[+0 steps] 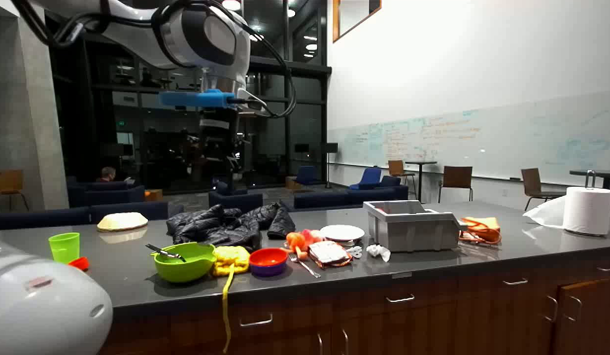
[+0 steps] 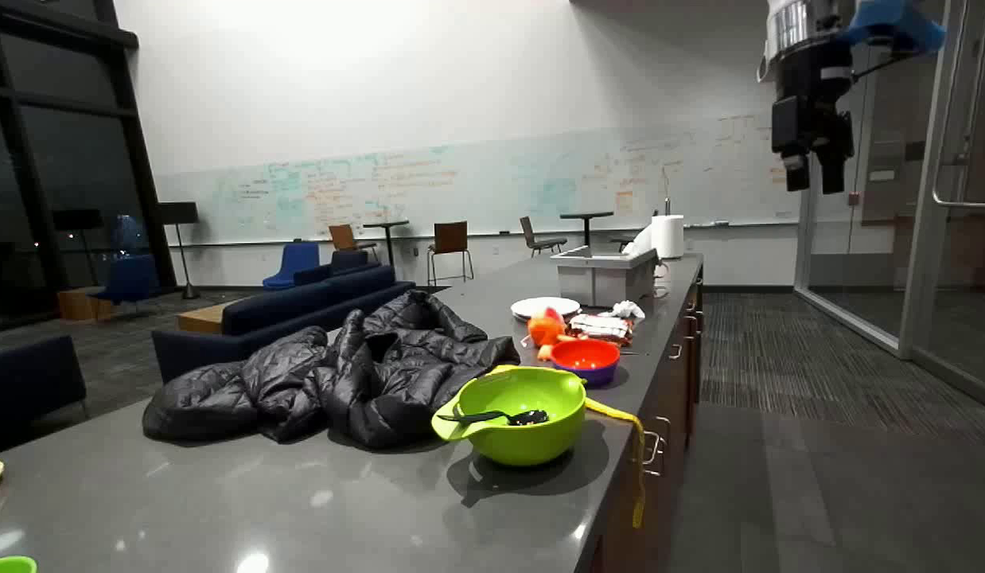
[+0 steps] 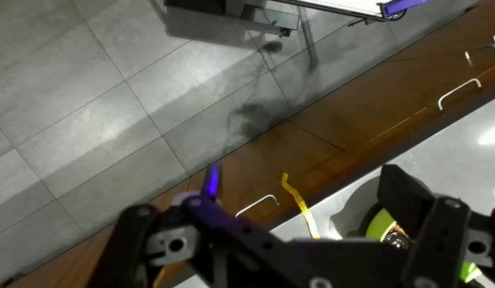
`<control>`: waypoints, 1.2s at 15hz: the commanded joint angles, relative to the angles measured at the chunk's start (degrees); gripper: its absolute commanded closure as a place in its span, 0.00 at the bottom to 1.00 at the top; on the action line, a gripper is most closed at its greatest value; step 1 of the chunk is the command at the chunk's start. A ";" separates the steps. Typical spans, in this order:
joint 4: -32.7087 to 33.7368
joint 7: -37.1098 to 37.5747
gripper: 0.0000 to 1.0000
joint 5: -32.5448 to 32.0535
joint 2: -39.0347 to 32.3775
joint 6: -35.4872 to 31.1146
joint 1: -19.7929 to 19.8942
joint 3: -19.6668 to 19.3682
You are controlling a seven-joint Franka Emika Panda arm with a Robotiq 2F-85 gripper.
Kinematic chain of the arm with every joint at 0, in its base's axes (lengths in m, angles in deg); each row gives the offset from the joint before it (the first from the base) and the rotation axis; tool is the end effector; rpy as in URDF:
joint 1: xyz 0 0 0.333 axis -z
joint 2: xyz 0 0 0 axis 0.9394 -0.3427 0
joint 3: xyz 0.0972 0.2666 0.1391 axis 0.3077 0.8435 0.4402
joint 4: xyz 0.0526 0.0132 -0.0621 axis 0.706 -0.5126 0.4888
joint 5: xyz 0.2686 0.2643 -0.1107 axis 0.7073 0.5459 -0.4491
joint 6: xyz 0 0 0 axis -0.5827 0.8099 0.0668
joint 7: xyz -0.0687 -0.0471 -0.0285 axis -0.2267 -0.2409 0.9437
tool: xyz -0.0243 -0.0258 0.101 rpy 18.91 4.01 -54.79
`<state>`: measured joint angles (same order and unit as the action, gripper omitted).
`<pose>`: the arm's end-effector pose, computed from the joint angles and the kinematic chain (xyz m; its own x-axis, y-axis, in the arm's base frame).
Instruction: Pour the contents of the orange bowl into the green bowl
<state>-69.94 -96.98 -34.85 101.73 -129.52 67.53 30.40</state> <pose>0.3315 0.0008 0.5744 0.9807 0.1451 -0.1314 0.1338 -0.9868 -0.0908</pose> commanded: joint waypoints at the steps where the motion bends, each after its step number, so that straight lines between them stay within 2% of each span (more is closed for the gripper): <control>1: 0.20 -0.13 0.00 0.12 -0.06 0.13 0.32 0.24; 10: 0.24 -0.13 0.00 0.12 -0.04 0.12 0.32 0.24; 12: -1.79 -1.32 0.00 -1.38 0.82 -1.14 0.28 0.21; 14: -5.14 -4.36 0.00 -0.10 1.61 -7.36 -0.50 -0.94; 18: -13.04 -8.09 0.00 6.26 0.99 -26.97 -1.34 -2.67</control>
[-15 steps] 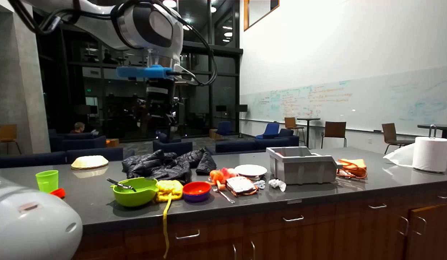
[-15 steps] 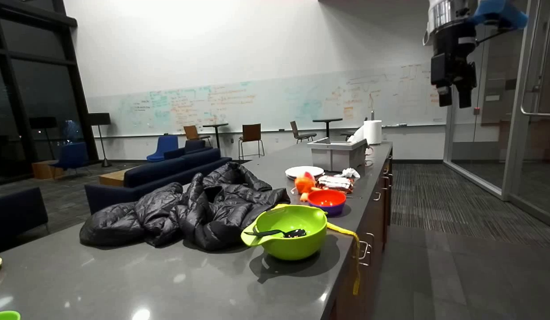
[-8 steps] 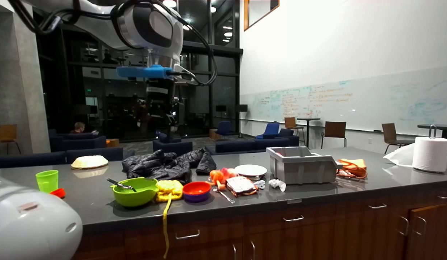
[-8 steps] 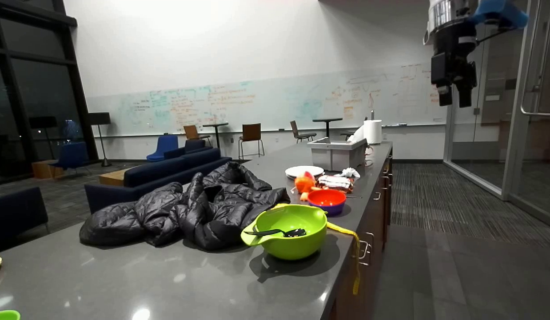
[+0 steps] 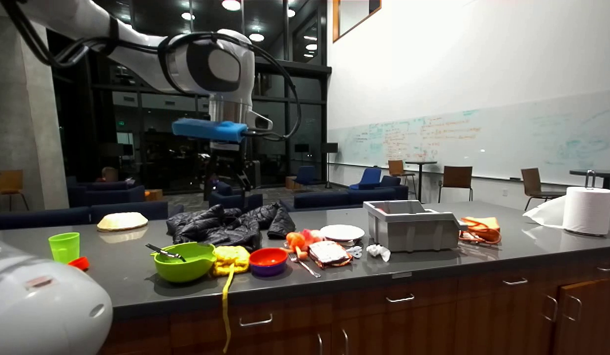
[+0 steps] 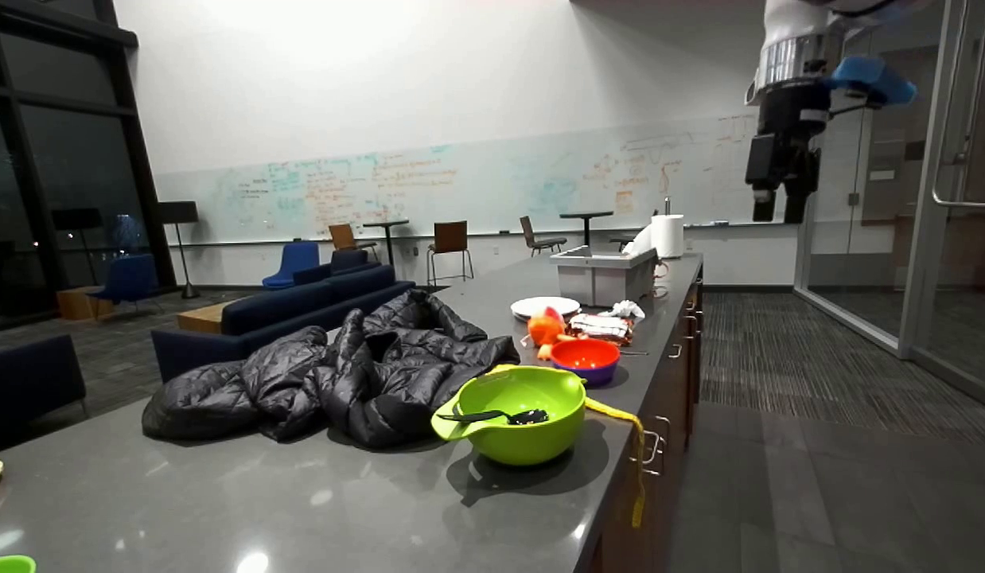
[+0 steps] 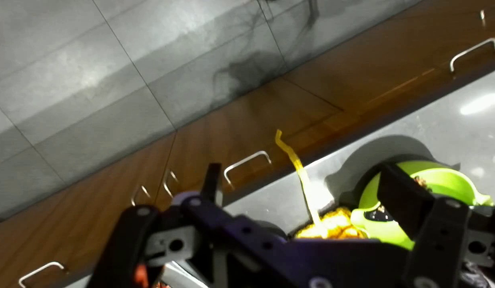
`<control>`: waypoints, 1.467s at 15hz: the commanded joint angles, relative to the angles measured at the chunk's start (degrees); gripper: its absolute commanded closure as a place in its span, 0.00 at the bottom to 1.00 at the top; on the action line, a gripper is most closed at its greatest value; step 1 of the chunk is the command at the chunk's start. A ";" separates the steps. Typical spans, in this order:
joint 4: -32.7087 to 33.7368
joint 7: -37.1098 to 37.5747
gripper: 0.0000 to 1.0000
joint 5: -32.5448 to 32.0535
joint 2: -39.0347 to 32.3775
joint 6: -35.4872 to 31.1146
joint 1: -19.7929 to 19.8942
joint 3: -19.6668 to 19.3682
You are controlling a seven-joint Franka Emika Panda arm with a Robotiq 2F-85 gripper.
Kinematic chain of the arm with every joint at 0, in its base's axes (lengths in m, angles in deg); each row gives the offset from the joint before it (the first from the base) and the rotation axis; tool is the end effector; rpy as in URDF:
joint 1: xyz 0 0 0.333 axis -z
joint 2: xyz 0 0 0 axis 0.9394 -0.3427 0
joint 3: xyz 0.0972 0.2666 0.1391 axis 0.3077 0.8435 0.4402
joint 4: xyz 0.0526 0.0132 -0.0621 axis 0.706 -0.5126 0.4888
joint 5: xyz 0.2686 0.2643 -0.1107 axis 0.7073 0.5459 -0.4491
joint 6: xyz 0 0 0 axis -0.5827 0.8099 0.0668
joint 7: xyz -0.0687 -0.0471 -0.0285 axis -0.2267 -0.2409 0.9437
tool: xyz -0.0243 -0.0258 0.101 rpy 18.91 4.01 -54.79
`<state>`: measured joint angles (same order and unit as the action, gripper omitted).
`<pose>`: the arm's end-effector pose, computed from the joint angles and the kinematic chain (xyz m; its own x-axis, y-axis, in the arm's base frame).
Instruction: Pour the contents of the orange bowl into the green bowl
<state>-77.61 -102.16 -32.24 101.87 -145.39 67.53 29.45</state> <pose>0.3518 -0.0018 0.5346 0.9804 0.1951 0.0287 0.1971 -0.9726 -0.1235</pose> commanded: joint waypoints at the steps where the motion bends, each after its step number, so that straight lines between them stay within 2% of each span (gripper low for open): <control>1: -6.86 -4.06 0.00 5.43 0.12 -16.11 -1.77 -1.97; 4: -10.40 -7.84 0.00 10.70 -4.01 -30.36 -4.35 -2.79; 7: -11.19 -11.69 0.00 16.30 -9.86 -41.15 -8.72 -4.39; 11: -8.13 -18.15 0.00 23.81 -19.13 -48.55 -14.76 -6.85; 14: -4.68 -22.95 0.00 29.01 -24.88 -49.60 -16.75 -6.94; 16: -2.20 -25.32 0.00 29.96 -28.23 -48.66 -15.42 -5.27; 22: 4.20 -26.18 0.00 25.20 -36.33 -47.29 -9.23 -1.12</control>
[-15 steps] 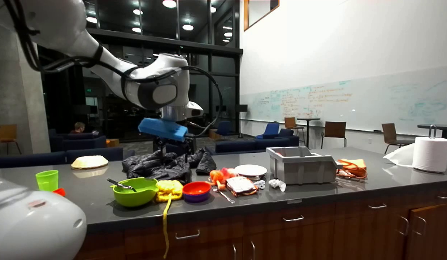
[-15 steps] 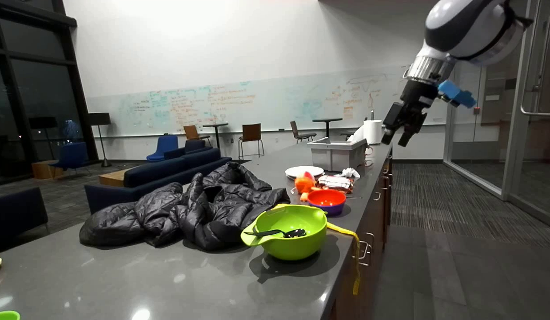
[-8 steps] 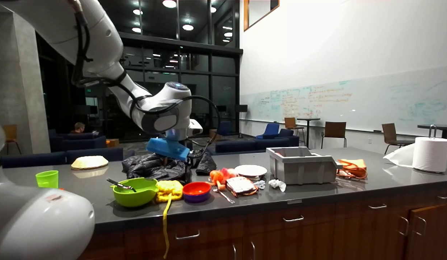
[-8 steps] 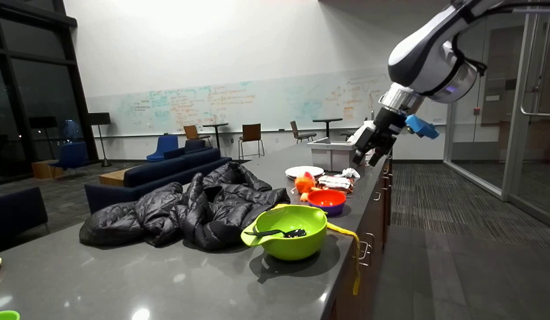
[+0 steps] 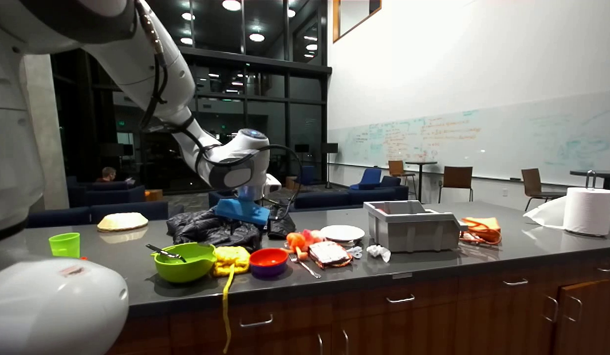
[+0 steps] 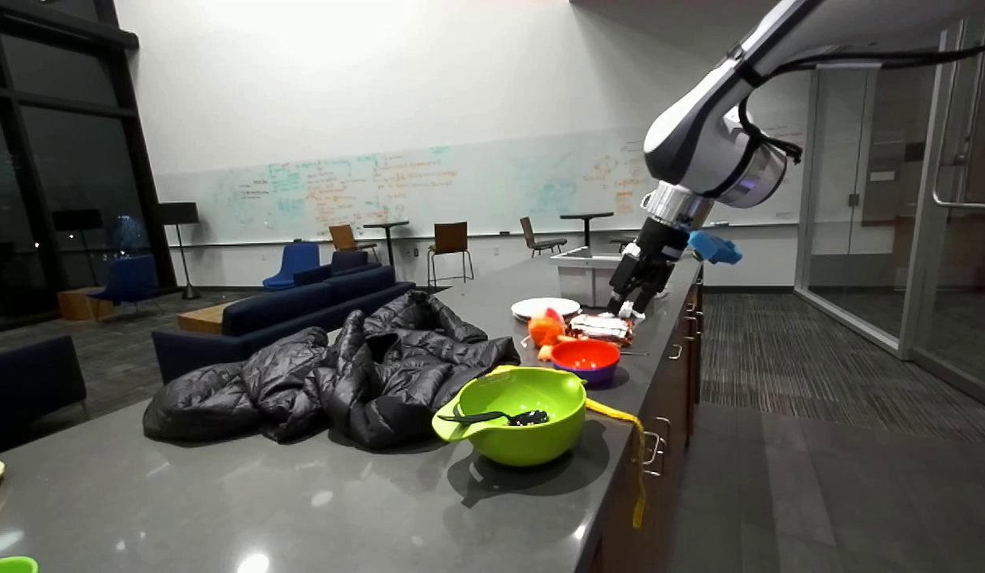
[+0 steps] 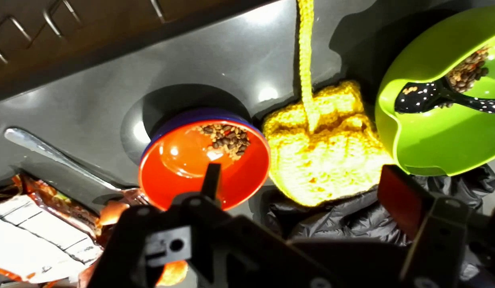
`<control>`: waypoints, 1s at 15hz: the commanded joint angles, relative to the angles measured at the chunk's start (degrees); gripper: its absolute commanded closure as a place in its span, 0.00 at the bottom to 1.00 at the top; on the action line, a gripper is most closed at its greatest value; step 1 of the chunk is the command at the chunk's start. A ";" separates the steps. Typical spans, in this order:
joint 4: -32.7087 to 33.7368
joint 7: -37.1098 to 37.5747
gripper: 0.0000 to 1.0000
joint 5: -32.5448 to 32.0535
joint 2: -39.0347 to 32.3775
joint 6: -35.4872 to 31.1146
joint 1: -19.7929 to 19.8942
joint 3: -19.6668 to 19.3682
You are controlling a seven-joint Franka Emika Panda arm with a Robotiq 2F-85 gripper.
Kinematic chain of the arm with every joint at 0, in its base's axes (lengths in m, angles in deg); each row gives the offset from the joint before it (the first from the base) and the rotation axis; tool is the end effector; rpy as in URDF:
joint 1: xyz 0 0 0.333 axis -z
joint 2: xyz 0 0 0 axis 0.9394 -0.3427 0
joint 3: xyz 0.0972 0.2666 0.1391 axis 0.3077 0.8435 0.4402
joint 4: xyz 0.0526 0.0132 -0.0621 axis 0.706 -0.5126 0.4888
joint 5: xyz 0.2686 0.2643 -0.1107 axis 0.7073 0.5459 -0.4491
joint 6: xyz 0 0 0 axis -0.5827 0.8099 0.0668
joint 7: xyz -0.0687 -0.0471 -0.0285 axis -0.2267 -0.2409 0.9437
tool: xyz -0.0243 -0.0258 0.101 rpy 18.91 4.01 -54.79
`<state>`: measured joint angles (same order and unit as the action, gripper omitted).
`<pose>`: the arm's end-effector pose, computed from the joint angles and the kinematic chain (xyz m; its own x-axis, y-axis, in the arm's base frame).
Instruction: Pour the contents of the orange bowl into the green bowl
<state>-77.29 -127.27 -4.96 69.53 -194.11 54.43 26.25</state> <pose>0.4973 0.0647 0.3746 0.8745 0.2836 0.3935 0.3839 -0.9004 -0.2044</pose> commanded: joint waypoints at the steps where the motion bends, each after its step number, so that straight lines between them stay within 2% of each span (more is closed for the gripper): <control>1: 4.76 -0.17 0.00 -3.86 -5.06 1.72 5.30 2.52; 3: 6.66 0.01 0.00 -5.80 -6.81 2.88 7.91 3.04; 5: 8.25 -0.16 0.00 -5.80 -6.07 7.97 10.13 3.54; 6: 5.97 0.18 0.00 -5.16 -6.11 3.95 10.00 4.74; 8: 7.52 0.11 0.00 -5.34 -6.29 6.61 11.18 4.64; 13: 7.86 0.10 0.00 -5.35 -6.28 7.08 11.23 5.01; 15: 10.26 -0.98 0.00 -2.09 -9.96 6.26 11.88 5.26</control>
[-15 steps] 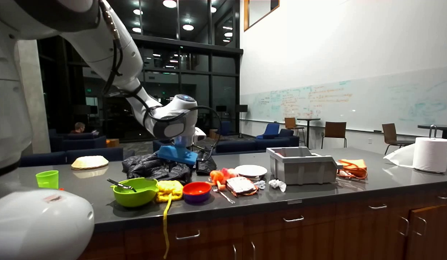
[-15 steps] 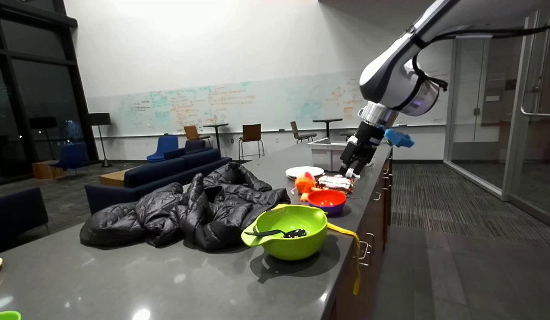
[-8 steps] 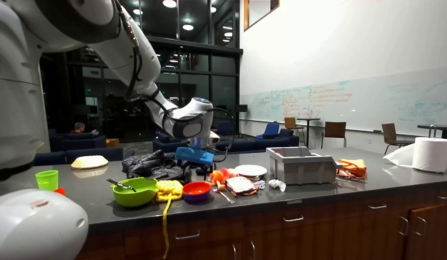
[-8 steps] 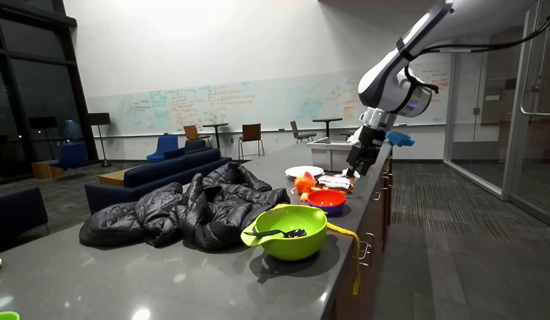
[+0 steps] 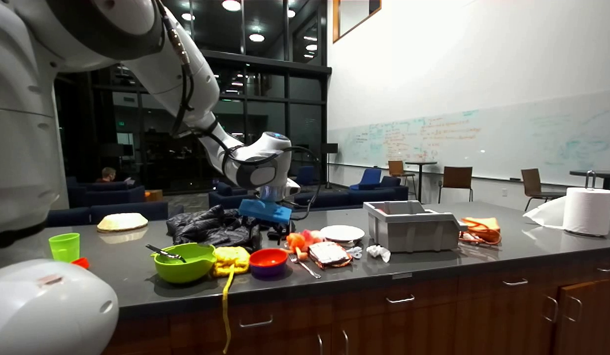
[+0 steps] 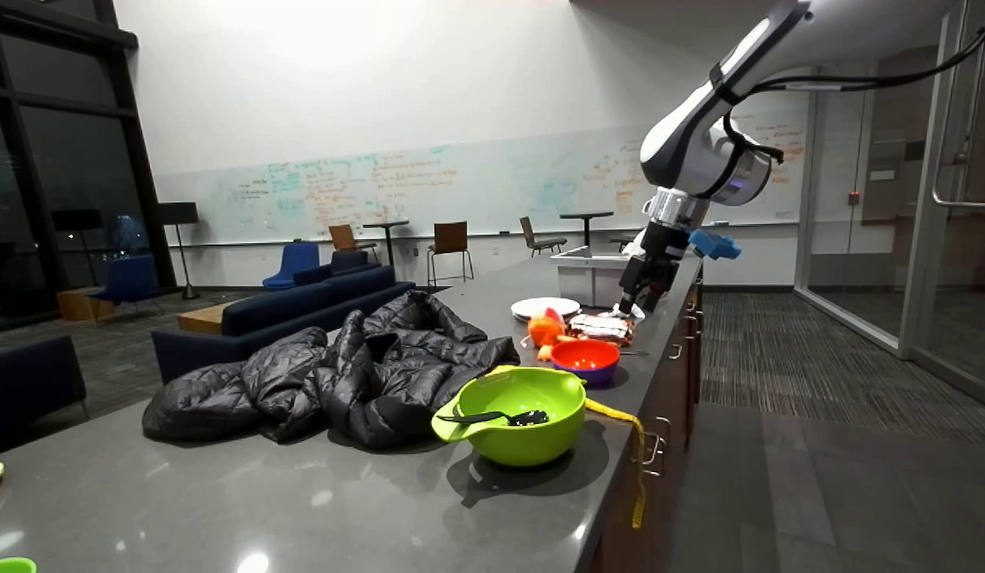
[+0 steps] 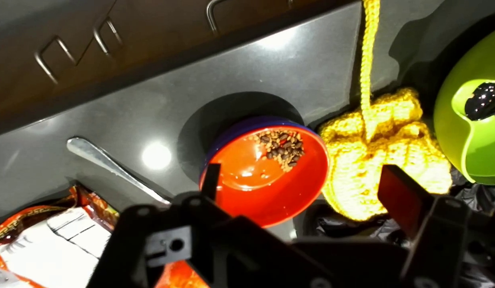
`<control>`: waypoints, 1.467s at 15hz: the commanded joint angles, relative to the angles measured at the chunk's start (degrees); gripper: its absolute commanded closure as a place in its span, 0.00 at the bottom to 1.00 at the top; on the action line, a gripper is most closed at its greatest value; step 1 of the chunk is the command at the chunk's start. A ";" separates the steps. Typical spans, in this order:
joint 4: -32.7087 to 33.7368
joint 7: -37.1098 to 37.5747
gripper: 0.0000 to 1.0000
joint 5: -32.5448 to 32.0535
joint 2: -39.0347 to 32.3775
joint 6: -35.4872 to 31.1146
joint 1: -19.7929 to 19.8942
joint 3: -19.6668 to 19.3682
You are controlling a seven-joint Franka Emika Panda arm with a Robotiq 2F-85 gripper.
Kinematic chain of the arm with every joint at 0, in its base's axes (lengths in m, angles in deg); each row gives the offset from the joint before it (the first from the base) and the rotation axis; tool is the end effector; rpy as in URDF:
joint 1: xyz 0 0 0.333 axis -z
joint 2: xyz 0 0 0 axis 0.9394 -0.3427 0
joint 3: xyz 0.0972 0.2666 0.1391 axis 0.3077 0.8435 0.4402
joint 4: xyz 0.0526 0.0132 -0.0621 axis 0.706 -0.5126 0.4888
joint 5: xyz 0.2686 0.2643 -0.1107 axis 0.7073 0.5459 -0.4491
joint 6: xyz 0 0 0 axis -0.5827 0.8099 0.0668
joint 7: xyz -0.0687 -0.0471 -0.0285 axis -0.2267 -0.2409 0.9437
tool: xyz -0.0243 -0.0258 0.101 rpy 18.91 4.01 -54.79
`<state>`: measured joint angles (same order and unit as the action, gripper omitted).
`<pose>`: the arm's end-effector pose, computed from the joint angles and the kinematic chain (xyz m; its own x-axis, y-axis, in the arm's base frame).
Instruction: Pour the contents of the orange bowl into the green bowl
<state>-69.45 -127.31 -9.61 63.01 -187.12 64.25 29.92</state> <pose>0.5354 0.0223 0.3661 0.9039 0.2913 0.3132 0.3621 -0.9109 -0.1979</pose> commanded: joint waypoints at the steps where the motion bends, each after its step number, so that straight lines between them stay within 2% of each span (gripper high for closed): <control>1: 3.53 -1.22 0.00 3.98 -5.11 -0.97 2.49 1.87; 4: 7.19 -1.54 0.00 7.42 -10.58 -0.51 4.45 3.15; 13: 16.20 -0.36 0.00 6.98 -20.74 -1.10 10.41 8.69; 22: 20.69 0.67 0.00 4.88 -25.44 -1.58 11.54 11.17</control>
<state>-50.33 -127.33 -3.45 38.94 -188.23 74.36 39.79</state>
